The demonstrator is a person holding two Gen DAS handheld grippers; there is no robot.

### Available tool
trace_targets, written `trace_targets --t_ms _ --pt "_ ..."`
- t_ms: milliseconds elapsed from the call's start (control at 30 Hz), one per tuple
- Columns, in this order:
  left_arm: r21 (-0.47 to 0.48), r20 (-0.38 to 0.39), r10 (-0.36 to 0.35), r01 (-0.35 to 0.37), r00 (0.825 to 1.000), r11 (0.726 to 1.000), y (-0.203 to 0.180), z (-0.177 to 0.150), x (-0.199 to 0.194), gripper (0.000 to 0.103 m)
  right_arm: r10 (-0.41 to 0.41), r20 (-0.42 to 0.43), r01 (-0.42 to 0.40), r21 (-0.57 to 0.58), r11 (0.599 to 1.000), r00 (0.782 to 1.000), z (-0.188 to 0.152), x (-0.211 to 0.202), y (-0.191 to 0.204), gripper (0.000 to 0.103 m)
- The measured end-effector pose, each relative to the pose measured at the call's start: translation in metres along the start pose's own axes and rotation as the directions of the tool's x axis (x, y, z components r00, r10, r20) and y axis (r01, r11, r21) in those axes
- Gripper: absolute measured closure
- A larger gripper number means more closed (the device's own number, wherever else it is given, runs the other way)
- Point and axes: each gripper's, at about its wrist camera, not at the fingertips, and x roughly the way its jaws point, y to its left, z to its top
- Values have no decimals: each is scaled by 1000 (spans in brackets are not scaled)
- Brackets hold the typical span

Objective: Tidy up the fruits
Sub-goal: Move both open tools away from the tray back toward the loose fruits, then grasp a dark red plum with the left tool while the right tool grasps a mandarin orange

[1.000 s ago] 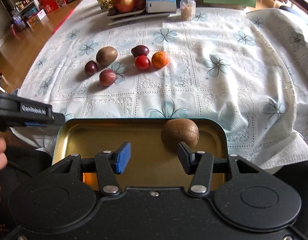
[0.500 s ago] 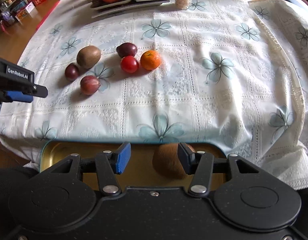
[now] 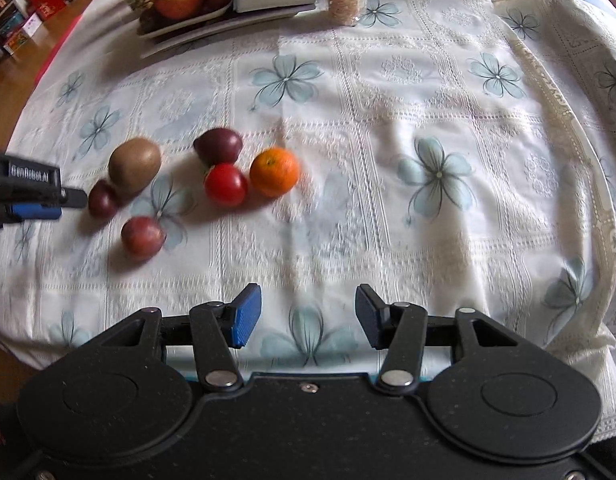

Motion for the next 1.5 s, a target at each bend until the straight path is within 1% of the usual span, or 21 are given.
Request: trace_targets --t_ms 133,200,433,667,833,1100,1233,1400,1500 --pt "30 14 25 -25 1000 999 -10 2 9 68 -5 1 5 31 1000 1000 15 6 -2 45" --pt "39 1 36 -36 999 999 -13 3 15 68 -7 1 6 46 999 1000 22 9 -3 45" --pt "35 0 85 -85 996 996 -12 6 26 68 -30 -7 30 80 996 1000 44 22 -4 45" --pt "-13 -69 37 -38 997 999 -3 9 38 67 -32 -8 32 95 995 999 57 35 3 45" --pt "-12 -74 56 -57 996 998 -2 11 45 66 -25 -2 25 106 994 1000 64 39 9 45" --pt "-29 -80 38 -41 996 999 2 14 46 66 -40 -2 40 108 993 999 74 50 19 45" --pt "-30 -81 37 -39 996 999 2 14 46 66 -26 -6 26 109 994 1000 77 56 25 45" --pt "-32 -81 35 -37 996 999 2 14 46 67 -65 -16 66 90 994 998 79 67 33 45" --pt "-29 -80 33 -36 996 999 2 15 46 67 -67 -19 68 87 994 998 78 71 33 47"
